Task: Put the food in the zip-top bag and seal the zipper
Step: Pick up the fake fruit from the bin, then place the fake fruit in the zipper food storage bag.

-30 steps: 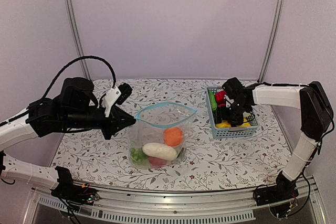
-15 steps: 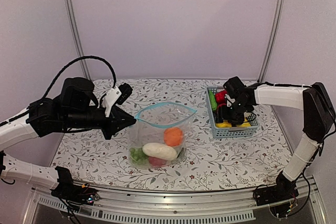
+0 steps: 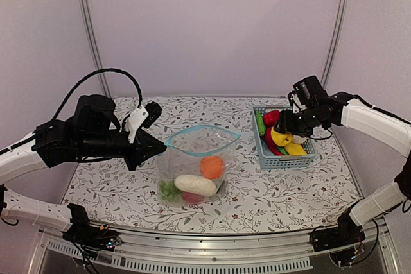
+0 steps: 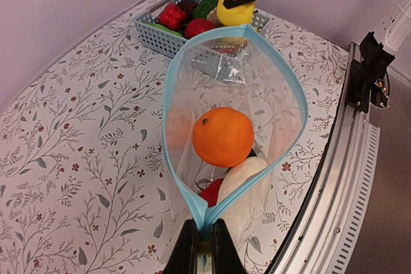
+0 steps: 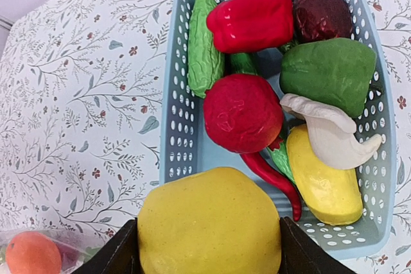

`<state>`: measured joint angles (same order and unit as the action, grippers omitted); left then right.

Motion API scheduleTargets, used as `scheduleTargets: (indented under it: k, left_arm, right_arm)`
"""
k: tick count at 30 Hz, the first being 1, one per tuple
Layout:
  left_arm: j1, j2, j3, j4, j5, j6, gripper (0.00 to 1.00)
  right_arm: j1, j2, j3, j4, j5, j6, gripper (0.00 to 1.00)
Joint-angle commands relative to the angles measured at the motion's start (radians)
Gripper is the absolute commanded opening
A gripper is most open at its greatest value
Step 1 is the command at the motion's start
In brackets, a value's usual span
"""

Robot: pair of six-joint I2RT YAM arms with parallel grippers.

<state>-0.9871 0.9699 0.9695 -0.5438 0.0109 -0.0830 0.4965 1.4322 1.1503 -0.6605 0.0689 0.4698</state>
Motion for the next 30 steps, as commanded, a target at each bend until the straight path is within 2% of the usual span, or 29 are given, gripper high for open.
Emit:
scheduleTargets:
  k: [1,7,16,24,30]
  left_arm:
    - [0.008,-0.005,-0.006,0.021,-0.007,-0.008,0.00]
    - [0.008,0.000,-0.006,0.018,-0.008,-0.006,0.00]
    - [0.008,-0.003,-0.007,0.016,-0.007,-0.006,0.00]
    - [0.008,-0.008,-0.006,0.016,-0.008,-0.007,0.00]
    - [0.008,-0.009,-0.006,0.016,-0.008,-0.007,0.00]
  right_arm:
    - [0.018,-0.097,-0.011,-0.011,-0.054,-0.016,0.61]
    - [0.140,-0.188,0.068,-0.026,-0.126,-0.009,0.61]
    - [0.432,-0.194,0.232,-0.039,-0.107,-0.008,0.60]
    - [0.631,-0.065,0.396,-0.039,-0.116,-0.065,0.61]
    - [0.700,0.084,0.508,-0.086,0.011,-0.103,0.60]
